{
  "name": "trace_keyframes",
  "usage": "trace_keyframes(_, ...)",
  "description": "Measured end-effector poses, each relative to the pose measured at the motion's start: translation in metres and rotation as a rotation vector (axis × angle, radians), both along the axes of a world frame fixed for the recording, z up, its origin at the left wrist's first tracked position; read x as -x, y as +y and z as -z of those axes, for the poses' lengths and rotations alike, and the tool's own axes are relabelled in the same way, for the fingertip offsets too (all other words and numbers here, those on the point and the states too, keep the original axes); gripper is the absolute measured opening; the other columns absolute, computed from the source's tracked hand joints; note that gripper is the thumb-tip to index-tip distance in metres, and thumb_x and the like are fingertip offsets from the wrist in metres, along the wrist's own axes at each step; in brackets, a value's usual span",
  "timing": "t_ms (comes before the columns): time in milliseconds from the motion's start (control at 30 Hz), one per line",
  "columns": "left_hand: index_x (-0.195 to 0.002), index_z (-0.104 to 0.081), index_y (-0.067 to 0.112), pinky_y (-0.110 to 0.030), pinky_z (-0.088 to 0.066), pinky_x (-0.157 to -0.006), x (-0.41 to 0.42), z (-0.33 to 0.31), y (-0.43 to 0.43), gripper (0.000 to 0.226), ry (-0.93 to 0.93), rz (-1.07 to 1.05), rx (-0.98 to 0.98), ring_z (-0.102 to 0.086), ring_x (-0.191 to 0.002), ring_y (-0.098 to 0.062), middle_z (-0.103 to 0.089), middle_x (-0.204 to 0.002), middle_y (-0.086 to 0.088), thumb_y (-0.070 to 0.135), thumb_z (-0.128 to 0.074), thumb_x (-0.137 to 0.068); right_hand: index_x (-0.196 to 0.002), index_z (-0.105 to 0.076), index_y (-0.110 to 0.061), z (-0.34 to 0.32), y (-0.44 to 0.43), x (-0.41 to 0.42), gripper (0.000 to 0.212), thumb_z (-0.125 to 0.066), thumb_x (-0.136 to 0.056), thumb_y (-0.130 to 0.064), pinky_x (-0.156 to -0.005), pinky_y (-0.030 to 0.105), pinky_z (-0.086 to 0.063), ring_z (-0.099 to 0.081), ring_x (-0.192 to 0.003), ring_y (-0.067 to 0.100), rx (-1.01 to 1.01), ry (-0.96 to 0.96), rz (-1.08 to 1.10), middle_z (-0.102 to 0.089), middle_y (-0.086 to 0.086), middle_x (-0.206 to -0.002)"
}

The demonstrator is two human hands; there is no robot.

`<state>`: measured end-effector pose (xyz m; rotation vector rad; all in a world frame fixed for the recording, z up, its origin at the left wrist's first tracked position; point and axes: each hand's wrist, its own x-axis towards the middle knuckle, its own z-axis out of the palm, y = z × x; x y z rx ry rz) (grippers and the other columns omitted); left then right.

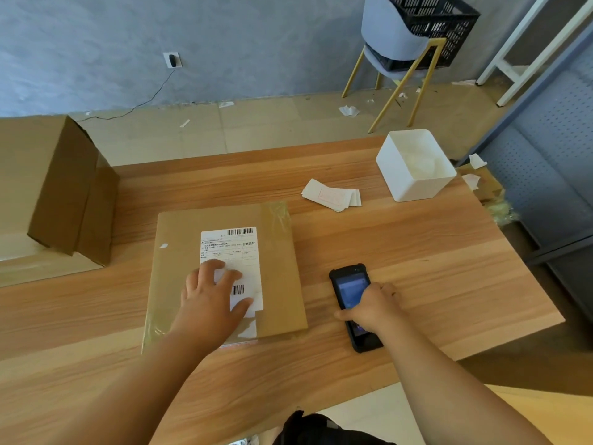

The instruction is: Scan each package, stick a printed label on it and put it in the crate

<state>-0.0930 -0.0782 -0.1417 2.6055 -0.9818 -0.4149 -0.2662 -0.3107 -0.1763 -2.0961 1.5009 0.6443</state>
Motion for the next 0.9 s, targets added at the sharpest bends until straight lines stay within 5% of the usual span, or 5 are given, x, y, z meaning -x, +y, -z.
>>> trace_keyframes(233,-0.132,-0.046,0.023,-0.044,-0.029,-0.107,-0.024,-0.008,-0.055,0.056,0.049,0.047,0.054,-0.026,-0.127,-0.027,-0.032,-0.137,-0.003,0.044,-0.062,-0.083,-0.112,-0.056,-0.01,-0.014,-0.057,-0.039,0.055,-0.064,-0.082,-0.055,-0.077,0.034,-0.048,-0.053,-0.091,0.02,-0.008,-0.187,0.027,-0.059,0.006,-0.114)
trace_keyframes(400,-0.129,-0.051,0.022,-0.044,-0.037,-0.101,-0.045,-0.016,-0.096,0.051,0.068,0.029,0.108,-0.036,-0.125,-0.028,-0.041,-0.136,-0.003,0.033,-0.067,-0.082,-0.138,-0.043,-0.011,-0.007,-0.103,-0.08,0.063,-0.063,-0.088,-0.043,-0.094,0.038,-0.045,-0.052,-0.121,0.027,-0.115,-0.337,0.118,-0.051,0.008,-0.137)
trace_keyframes(600,-0.127,-0.053,0.028,-0.041,-0.029,-0.102,-0.054,-0.013,-0.112,0.05,0.038,-0.015,0.017,-0.033,-0.121,-0.026,-0.046,-0.126,0.006,0.044,-0.064,-0.081,-0.125,-0.05,-0.011,0.005,-0.141,-0.128,0.043,-0.062,-0.09,-0.035,-0.05,0.022,-0.036,-0.052,-0.073,0.01,0.045,-0.444,0.062,-0.059,0.006,-0.118)
trace_keyframes(733,-0.121,-0.058,0.028,-0.042,-0.031,-0.098,-0.056,-0.012,-0.112,0.047,0.054,-0.041,0.046,-0.035,-0.116,-0.026,-0.049,-0.115,0.007,0.048,-0.064,-0.079,-0.125,-0.052,-0.006,0.017,-0.155,-0.155,0.048,-0.062,-0.089,-0.036,-0.062,0.027,-0.044,-0.062,-0.098,0.027,0.084,-0.41,0.105,-0.061,0.009,-0.12)
trace_keyframes(900,-0.121,-0.058,0.028,-0.038,-0.028,-0.099,-0.053,-0.008,-0.11,0.048,0.078,-0.076,0.081,-0.034,-0.116,-0.023,-0.047,-0.12,0.008,0.048,-0.066,-0.078,-0.116,-0.063,-0.006,0.026,-0.164,-0.164,0.035,-0.069,-0.086,-0.022,-0.062,0.029,-0.045,-0.063,-0.087,0.026,0.023,-0.441,0.259,-0.067,0.011,-0.112)
